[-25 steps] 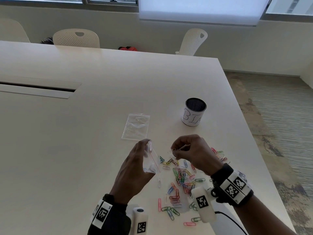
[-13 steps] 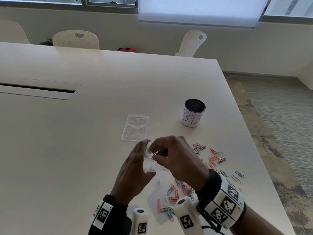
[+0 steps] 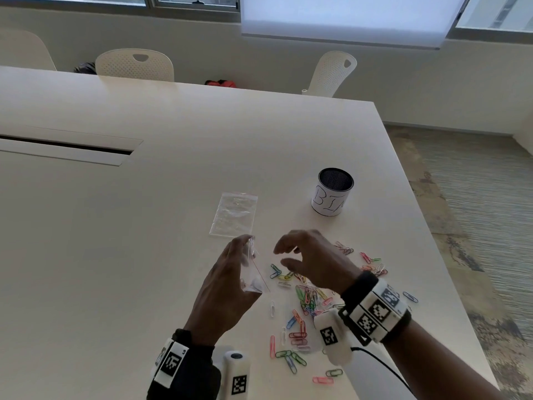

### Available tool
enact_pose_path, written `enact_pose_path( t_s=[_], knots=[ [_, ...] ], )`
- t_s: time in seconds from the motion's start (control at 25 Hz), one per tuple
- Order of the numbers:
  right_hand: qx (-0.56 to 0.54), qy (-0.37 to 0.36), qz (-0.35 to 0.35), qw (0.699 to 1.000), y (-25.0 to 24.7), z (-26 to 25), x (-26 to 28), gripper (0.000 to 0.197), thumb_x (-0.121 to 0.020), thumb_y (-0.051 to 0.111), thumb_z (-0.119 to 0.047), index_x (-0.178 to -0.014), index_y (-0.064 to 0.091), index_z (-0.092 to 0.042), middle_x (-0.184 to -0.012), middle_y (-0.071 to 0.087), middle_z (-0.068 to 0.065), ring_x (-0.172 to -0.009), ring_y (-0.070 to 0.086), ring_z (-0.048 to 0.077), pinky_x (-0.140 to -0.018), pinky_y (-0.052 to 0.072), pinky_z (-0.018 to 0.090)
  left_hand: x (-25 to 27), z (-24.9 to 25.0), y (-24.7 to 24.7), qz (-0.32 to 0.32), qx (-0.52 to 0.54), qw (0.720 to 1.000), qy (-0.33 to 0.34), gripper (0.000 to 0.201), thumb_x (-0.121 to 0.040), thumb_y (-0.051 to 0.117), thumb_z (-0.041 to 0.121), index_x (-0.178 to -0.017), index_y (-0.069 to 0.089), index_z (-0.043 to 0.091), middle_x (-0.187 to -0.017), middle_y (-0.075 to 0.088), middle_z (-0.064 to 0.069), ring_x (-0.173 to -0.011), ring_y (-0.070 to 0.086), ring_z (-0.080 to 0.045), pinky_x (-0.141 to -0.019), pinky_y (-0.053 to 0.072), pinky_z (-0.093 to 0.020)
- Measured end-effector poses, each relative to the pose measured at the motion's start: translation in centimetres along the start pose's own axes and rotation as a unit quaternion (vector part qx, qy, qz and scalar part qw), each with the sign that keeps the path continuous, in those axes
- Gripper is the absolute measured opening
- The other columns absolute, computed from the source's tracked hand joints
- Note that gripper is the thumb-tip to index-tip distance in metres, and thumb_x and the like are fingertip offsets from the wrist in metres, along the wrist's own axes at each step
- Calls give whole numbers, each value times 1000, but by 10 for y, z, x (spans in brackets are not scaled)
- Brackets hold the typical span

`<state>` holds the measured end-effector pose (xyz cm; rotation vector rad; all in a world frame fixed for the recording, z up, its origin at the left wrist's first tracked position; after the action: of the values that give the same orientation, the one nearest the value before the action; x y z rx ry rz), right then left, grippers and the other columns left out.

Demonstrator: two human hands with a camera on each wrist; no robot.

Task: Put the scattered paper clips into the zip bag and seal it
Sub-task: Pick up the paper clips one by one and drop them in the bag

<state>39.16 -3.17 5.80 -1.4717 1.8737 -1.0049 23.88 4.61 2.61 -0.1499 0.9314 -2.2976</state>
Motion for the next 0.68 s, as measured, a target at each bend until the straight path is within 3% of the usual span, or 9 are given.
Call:
enact_pose_path(
  t_s=[0.08,0.16,0.36,0.48,0.56,0.68],
  knots=[
    [34,-14,-69,997,26,9,-4,31,-91,77,-24,-121,71,-21,-130,67,-4,-114,62,10,-102,53,31,0,-2,0,2,0,1000,-4,88,-77,90,30,-148,38,32,-125,56,13,-109,58,-6,-88,60,-32],
    [57,-38,-110,992,44,12,-7,32,-90,78,-29,-121,72,-24,-134,63,-6,-119,57,11,-103,50,30,1,-3,1,2,-2,1000,-2,88,-77,90,30,-147,38,34,-126,55,14,-111,58,-5,-88,61,-34],
    [81,-75,-121,986,48,23,-11,11,-92,75,-28,-102,75,-24,-117,65,-9,-103,53,6,-88,44,20,1,-4,3,0,-7,1000,-3,85,-78,88,28,-146,38,35,-124,55,15,-110,57,-4,-86,62,-34],
    [94,-71,-107,987,37,36,-6,4,-93,74,-23,-95,76,-20,-107,68,-8,-94,56,5,-82,45,21,-1,-5,3,0,-7,1000,-1,85,-78,88,26,-146,38,35,-123,55,15,-110,57,-3,-85,61,-31],
    [101,-51,-101,988,26,43,0,16,-92,75,-34,-103,75,-22,-115,66,-8,-100,57,6,-85,50,25,-2,-4,3,0,-12,1000,2,86,-78,88,24,-146,38,34,-122,55,15,-109,57,-1,-84,58,-25],
    [151,-7,-146,978,21,50,13,69,-78,73,-68,-138,57,-38,-144,49,-12,-126,48,9,-100,47,32,-3,-2,5,-7,-17,1000,5,86,-78,89,23,-147,38,33,-122,55,14,-108,57,-3,-85,57,-24]
  ],
)
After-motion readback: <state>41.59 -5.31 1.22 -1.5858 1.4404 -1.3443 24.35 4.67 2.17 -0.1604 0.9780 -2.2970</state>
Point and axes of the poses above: each hand's wrist, its own x-axis away from the middle knuckle, its own y-axis out of the palm, z = x × y, the point moved 8 cm from there along -x, towards the middle knuckle
